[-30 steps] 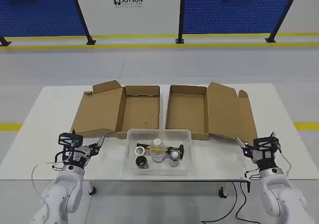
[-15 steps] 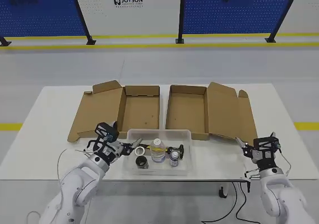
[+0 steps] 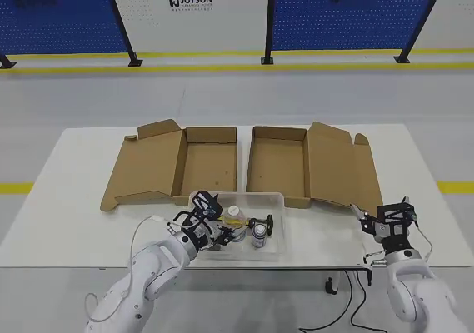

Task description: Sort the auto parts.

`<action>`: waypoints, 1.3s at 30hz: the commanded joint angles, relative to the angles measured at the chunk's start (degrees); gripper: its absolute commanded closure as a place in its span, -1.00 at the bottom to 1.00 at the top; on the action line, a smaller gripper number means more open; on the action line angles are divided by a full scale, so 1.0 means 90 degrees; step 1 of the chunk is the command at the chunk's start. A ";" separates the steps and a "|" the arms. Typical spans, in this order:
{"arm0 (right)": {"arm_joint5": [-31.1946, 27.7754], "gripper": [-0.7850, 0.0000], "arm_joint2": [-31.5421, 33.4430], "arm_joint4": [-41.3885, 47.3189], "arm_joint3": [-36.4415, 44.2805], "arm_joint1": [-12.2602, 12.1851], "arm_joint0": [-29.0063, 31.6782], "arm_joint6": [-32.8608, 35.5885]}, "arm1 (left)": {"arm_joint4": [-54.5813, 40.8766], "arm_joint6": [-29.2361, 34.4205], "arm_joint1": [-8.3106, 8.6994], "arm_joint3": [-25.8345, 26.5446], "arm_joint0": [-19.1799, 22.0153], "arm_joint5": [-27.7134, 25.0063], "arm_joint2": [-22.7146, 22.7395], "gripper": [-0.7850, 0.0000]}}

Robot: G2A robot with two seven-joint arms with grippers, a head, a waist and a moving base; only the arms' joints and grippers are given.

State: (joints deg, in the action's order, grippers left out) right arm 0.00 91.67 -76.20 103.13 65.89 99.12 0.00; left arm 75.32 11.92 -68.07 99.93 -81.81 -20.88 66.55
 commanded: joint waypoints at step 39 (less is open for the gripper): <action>0.0000 -1.00 0.0000 0.0000 0.0000 0.0000 0.0000 0.0000 | -0.0449 -0.0032 -0.0181 -0.1189 0.0626 0.0185 -0.0527 0.20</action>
State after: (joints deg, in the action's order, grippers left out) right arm 0.00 91.67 -76.20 103.13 65.89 99.12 0.00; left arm 71.19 11.61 -69.68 89.23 -76.24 -19.15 61.88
